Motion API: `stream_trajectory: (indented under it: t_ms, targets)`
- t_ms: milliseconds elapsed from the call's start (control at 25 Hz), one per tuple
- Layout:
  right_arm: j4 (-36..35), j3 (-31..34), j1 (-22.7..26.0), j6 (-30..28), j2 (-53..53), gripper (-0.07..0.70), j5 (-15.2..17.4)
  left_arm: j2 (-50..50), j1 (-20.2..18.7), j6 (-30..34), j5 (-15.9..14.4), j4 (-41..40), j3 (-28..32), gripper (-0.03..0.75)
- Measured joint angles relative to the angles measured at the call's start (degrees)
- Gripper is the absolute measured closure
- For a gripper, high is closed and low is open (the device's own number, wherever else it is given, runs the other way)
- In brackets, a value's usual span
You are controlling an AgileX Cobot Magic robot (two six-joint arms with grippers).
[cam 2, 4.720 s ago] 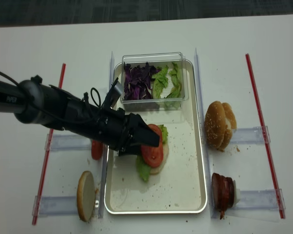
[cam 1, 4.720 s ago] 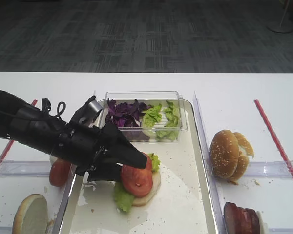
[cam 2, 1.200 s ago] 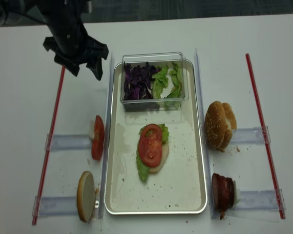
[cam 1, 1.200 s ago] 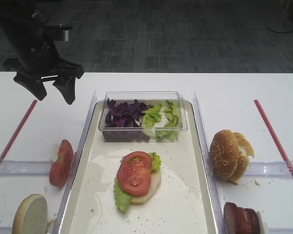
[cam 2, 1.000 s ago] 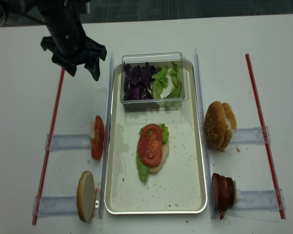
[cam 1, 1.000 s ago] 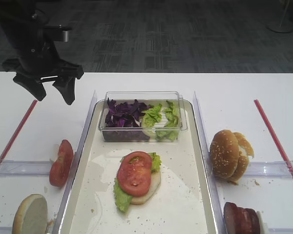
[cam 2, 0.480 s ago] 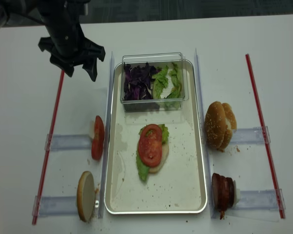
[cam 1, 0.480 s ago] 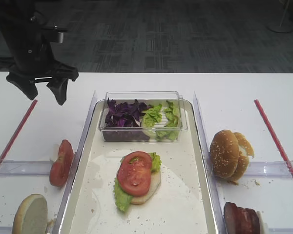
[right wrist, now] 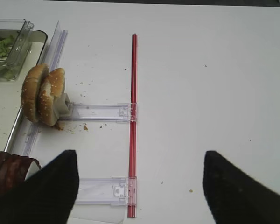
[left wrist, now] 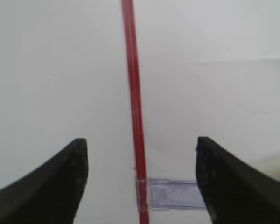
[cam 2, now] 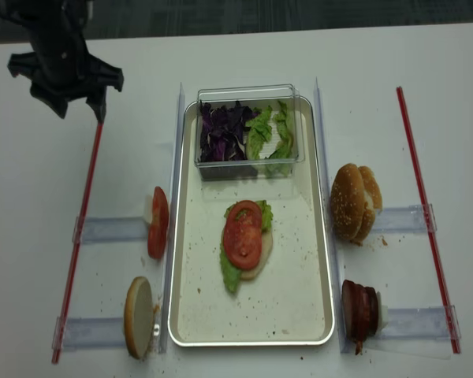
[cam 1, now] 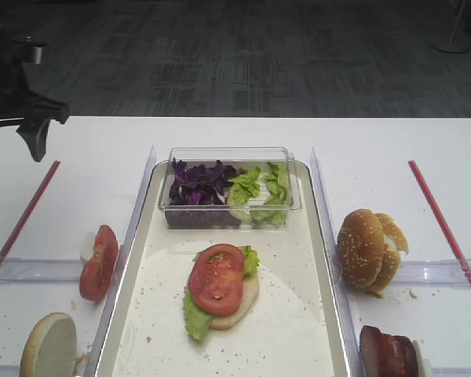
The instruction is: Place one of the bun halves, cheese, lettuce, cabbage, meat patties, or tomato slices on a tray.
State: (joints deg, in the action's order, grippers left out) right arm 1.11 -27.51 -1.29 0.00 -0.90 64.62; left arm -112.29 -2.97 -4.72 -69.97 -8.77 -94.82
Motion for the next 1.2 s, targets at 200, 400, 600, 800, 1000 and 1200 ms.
stream_trajectory:
  t_ms: [200, 400, 600, 800, 1000, 1200]
  targets:
    - [0.00, 0.00, 0.00, 0.00, 0.00, 0.061, 0.00, 0.00, 5.58, 3.27, 0.00, 4.75, 0.00, 0.278]
    - [0.00, 0.00, 0.00, 0.00, 0.00, 0.061, 0.00, 0.00, 8.06, 5.76, 0.00, 9.50, 0.00, 0.295]
    - [0.00, 0.00, 0.00, 0.00, 0.00, 0.061, 0.00, 0.00, 7.81, 7.00, -0.02, 10.67, 0.00, 0.296]
    - [0.00, 0.00, 0.00, 0.00, 0.00, 0.061, 0.00, 0.00, 5.81, 7.75, -0.02, 10.86, 0.00, 0.296]
    - [0.00, 0.00, 0.00, 0.00, 0.00, 0.061, 0.00, 0.00, 4.43, 8.47, -0.02, 10.47, 0.00, 0.296]
    - [0.00, 0.00, 0.00, 0.00, 0.00, 0.061, 0.00, 0.00, 4.43, 8.47, -0.12, 9.49, 0.00, 0.296]
